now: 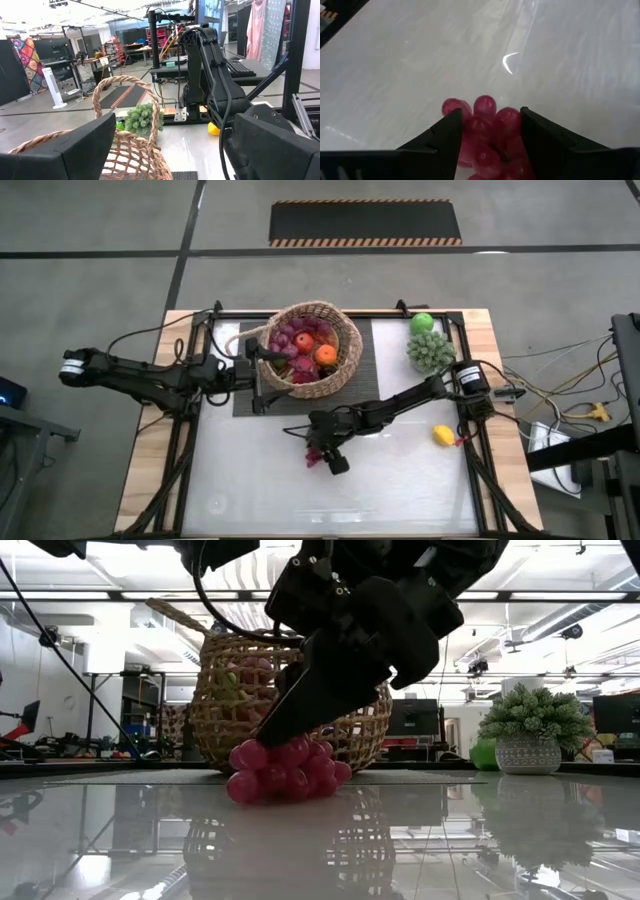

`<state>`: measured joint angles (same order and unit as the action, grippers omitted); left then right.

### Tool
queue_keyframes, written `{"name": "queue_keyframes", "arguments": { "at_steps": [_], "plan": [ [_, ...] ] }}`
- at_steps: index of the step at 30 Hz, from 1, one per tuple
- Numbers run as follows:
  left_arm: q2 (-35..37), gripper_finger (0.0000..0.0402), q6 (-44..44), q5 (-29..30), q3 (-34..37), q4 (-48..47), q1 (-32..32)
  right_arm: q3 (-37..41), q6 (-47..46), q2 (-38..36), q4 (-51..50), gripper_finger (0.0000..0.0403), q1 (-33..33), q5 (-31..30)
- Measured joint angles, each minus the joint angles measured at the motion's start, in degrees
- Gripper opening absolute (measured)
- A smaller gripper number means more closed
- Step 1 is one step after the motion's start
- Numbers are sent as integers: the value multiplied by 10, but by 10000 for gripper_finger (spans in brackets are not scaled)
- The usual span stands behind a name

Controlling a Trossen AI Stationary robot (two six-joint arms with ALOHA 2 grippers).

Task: Build produce basket
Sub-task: Put the grapes into the basket

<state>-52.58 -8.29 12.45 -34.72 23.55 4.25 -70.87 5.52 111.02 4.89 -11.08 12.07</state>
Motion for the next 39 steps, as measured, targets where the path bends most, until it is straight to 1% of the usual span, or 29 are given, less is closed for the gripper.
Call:
{"name": "queue_keyframes", "arguments": {
  "at_steps": [2,5,15,20,23,30,36,39],
  "plan": [
    [0,388,0,0,0,0,0,0,-1,2,2,179,0,0],
    [0,388,0,0,2,0,0,0,-2,1,2,162,0,0],
    [0,388,-1,0,2,0,0,-1,-7,1,1,61,4,0],
    [0,388,-1,0,2,0,0,-1,-6,0,1,28,4,0],
    [0,388,-1,0,2,0,0,-1,-4,-4,-1,21,5,-1],
    [0,388,-1,0,2,0,0,-1,-4,-33,-5,19,6,-1],
    [0,388,0,0,2,1,0,-1,-4,-73,-30,19,6,-1],
    [0,388,1,0,4,16,0,-9,-4,-102,-53,19,6,-1]
  ]
}}
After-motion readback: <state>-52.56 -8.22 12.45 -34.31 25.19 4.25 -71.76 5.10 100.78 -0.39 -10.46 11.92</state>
